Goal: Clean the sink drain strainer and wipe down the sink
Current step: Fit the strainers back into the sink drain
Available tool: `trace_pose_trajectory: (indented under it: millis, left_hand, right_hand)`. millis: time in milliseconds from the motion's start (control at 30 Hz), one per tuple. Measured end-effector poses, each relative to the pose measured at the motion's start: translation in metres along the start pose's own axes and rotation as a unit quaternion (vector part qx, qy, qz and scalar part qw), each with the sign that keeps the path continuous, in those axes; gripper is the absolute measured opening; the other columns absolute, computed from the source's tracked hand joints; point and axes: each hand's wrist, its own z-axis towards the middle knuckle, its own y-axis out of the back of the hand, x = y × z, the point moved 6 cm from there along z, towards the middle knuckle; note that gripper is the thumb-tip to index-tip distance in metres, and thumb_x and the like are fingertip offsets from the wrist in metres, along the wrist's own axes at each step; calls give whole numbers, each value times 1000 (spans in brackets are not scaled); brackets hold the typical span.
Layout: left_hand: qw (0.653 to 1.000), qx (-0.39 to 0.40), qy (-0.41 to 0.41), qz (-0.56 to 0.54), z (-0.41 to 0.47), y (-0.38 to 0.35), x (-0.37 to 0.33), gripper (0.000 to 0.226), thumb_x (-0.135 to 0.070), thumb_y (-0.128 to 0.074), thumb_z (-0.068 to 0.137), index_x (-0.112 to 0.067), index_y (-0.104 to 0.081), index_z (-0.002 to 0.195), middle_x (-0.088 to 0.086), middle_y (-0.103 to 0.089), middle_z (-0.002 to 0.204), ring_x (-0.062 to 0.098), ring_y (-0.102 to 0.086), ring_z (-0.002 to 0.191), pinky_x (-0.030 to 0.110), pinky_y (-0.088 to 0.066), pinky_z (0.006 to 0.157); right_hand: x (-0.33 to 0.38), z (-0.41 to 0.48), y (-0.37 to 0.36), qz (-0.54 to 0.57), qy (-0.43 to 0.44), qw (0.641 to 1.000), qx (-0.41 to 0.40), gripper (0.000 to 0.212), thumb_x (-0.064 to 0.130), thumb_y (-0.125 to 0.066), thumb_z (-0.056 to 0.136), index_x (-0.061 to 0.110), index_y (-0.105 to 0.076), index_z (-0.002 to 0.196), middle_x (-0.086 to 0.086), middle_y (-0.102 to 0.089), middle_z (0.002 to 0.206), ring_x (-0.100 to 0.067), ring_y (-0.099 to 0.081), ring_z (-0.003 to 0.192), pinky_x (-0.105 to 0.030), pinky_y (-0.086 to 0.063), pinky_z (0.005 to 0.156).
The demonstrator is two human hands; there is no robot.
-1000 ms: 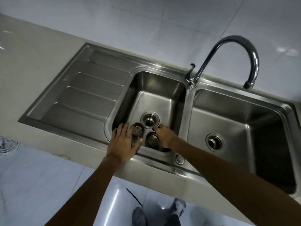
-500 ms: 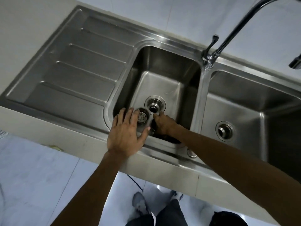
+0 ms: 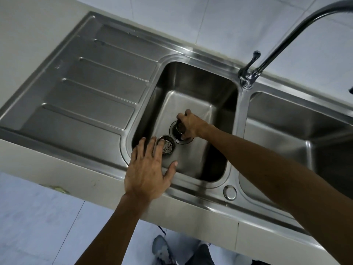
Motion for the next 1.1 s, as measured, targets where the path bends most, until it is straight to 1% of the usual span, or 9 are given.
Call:
trace_pose_trajectory:
  millis: [100, 200, 400, 700, 833, 933, 1000, 1033, 1100]
  left_hand:
    - [1000, 0, 1, -3, 1, -1, 0, 82, -72, -19, 93, -22, -14, 158, 7, -18, 165, 30, -7, 154, 44, -13, 123]
    - [1000, -3, 3, -9, 1, 0, 1, 82, -71, -22, 93, -21, -19, 157, 8, -22, 164, 31, -10, 153, 44, -14, 122]
    - [1000, -8, 2, -4, 0, 0, 1, 81, -71, -23, 93, -21, -22, 156, 8, -27, 163, 31, -15, 152, 46, -18, 122]
    - [1000, -6, 4, 2, 1, -1, 0, 81, -72, -24, 92, -22, -23, 156, 8, -27, 163, 32, -15, 152, 46, -17, 122]
    - [1000, -12, 4, 5, 1, 0, 1, 81, -71, -25, 92, -21, -25, 156, 9, -29, 162, 33, -16, 152, 45, -14, 121]
    - [1000, -8, 6, 8, 2, -1, 0, 81, -71, -22, 92, -21, -23, 156, 9, -28, 162, 33, -15, 152, 44, -13, 121]
    - [1000, -6, 5, 7, 2, -1, 0, 81, -71, -23, 92, -21, -22, 156, 9, -28, 162, 33, -14, 152, 44, -12, 122]
    - [1000, -5, 5, 6, 2, 0, 0, 80, -70, -24, 92, -21, -23, 155, 10, -28, 162, 33, -14, 152, 44, -12, 122]
    - [1000, -4, 5, 3, 1, 1, -1, 79, -69, -27, 93, -20, -24, 155, 10, -30, 161, 33, -15, 151, 45, -13, 122]
  right_hand:
    - [-1, 7, -10, -24, 12, 1000, 13, 90, 32, -89, 67, 13, -41, 140, -17, -43, 131, -37, -57, 110, -43, -54, 89]
    - [-4, 9, -21, -42, 19, 999, 13, 89, 33, -88, 67, 13, -41, 141, -16, -47, 131, -36, -57, 112, -43, -54, 90]
    - [-3, 12, -30, -61, 32, 998, 10, 86, 32, -84, 71, 16, -41, 143, -17, -43, 134, -36, -50, 118, -46, -53, 93]
    - [1, 15, -30, -76, 27, 996, 30, 81, 26, -82, 75, 16, -42, 144, -18, -38, 135, -36, -46, 121, -47, -52, 95]
    - [1, 11, -27, -67, 22, 997, 32, 82, 23, -80, 78, 17, -37, 148, -18, -37, 138, -37, -45, 124, -48, -50, 99]
    - [10, 5, -21, -30, 27, 999, 33, 96, 21, -82, 76, 23, -25, 153, -17, -32, 145, -39, -44, 128, -48, -48, 101]
    - [26, -5, -19, -19, 66, 996, 54, 111, 29, -88, 69, 26, -17, 155, -15, -28, 150, -37, -44, 129, -45, -46, 103]
    - [35, -11, -19, -19, 88, 994, 63, 115, 34, -89, 66, 27, -16, 155, -14, -28, 150, -36, -45, 129, -43, -46, 102]
    - [51, -23, -26, -24, 113, 991, 74, 115, 36, -89, 65, 28, -17, 155, -12, -28, 149, -36, -46, 128, -43, -49, 99]
